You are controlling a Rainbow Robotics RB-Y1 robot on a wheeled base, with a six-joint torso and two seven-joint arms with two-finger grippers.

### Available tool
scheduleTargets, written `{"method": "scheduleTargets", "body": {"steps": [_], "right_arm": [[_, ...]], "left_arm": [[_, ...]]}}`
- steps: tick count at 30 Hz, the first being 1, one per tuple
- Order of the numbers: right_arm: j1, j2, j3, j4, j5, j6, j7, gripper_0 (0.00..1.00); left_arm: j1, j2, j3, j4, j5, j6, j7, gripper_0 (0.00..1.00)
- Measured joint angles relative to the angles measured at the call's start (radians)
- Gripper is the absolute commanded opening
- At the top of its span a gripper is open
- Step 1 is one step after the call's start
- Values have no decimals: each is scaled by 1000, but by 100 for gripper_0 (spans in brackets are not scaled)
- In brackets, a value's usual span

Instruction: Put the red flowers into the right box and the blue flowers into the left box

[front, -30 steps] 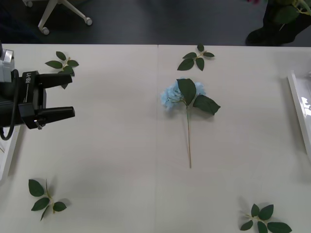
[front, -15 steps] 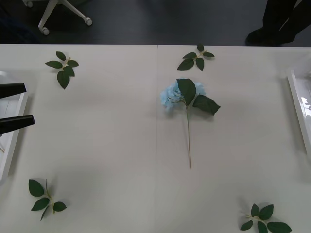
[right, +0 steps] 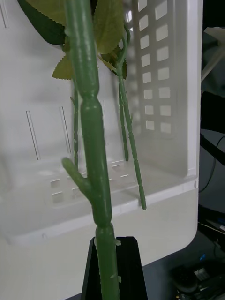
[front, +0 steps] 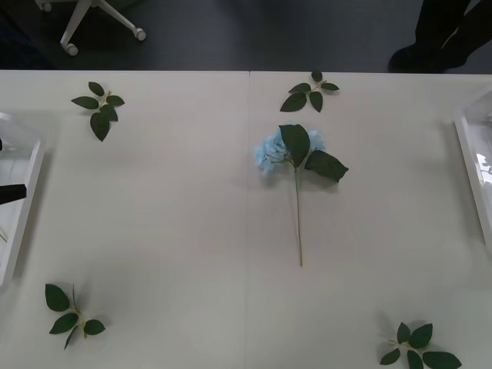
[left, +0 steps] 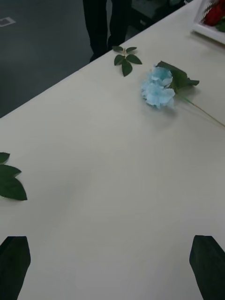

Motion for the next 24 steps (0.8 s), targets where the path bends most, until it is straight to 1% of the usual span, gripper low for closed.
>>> {"method": "scheduleTargets", "body": {"steps": [6,10,14,15,16,17,18,19,20,21,24], "right_arm": [[0,23,11,52,100,-110,-138,0],[-13,23,47,107,128,-167,-149,0],[-45,23,96,165,157,-208,-149,0],[-54,23,110,177,161,-215,-149,2],[-63,23,123,190,164,-225,-149,16],[-72,23,135,201,164,-232,-149,39],[-81,23,146,213,164,-238,-149,49],[-91,23,155,223,164,-240,-149,65],[-99,23,162,230,167,-242,-149,79],[-106,23,166,236,175,-242,-149,83],[-119,23,168,238,211,-242,-149,84]], "left_arm": [[0,4,0,0,-2,0,0,100],[0,4,-1,0,-2,0,0,100],[0,4,-2,-1,-2,0,0,100],[0,4,-2,-1,-2,0,0,100],[0,4,-2,-1,-2,0,0,100],[0,4,-2,-1,-2,0,0,100],[0,4,-2,-1,-2,0,0,100],[0,4,-2,-1,-2,0,0,100],[0,4,-2,-1,-2,0,0,100],[0,4,-2,-1,-2,0,0,100],[0,4,-2,-1,-2,0,0,100]]}}
